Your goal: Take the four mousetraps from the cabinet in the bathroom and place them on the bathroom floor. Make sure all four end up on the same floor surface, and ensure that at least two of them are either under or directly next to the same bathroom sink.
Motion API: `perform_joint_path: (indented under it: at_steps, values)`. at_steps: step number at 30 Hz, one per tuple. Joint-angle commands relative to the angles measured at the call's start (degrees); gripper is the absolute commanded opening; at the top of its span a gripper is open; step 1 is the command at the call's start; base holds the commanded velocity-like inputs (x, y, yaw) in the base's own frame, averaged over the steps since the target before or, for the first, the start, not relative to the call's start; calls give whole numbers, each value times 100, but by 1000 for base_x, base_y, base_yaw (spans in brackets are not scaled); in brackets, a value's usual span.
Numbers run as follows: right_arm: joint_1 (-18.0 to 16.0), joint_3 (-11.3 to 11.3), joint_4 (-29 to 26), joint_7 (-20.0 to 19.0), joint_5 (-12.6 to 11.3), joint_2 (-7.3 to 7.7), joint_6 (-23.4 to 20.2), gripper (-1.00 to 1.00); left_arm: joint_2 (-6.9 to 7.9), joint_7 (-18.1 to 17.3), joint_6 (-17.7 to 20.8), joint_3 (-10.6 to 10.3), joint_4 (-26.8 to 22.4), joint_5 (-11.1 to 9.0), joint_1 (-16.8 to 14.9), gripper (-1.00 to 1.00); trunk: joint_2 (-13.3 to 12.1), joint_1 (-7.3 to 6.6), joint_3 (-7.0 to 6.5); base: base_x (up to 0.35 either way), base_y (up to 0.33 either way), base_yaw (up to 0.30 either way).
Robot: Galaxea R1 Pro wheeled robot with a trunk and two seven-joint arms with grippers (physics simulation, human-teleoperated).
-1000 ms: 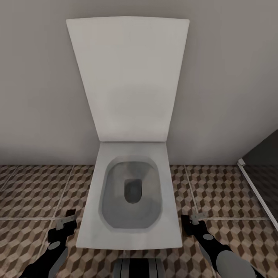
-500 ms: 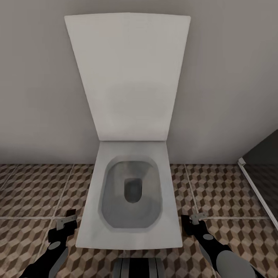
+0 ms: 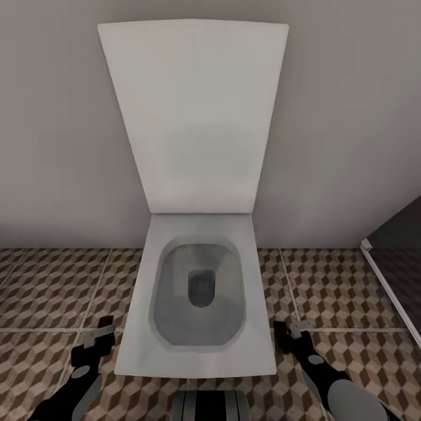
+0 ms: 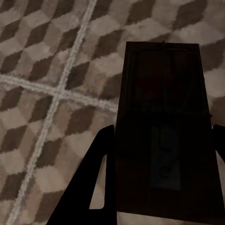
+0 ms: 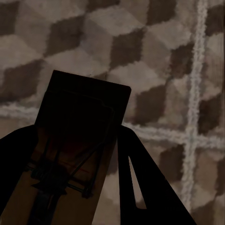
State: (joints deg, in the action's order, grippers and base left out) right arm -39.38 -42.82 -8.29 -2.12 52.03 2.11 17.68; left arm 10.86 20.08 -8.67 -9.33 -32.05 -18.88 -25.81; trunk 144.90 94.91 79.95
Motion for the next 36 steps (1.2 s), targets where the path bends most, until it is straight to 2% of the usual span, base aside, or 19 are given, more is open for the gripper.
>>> perform_joint_path:
  at_steps: [1,18,24,36]
  values:
    - [-1,-50,2,-22,26,0,65,-100,10,49,-66,-47,3,-43,-3,-100,1,-1,4,0,0,0]
    - [1,-59,3,54,18,18,122,-100,-13,49,-145,-60,49,-34,-3,-100,1,-1,4,0,0,0]
    - [1,-60,3,54,18,26,109,-100,3,49,-143,-60,49,-29,-3,-100,9,14,136,0,0,0]
    - [1,-68,-5,60,18,94,104,-100,-4,49,-143,-60,49,-33,-3,-100,9,14,136,0,0,0]
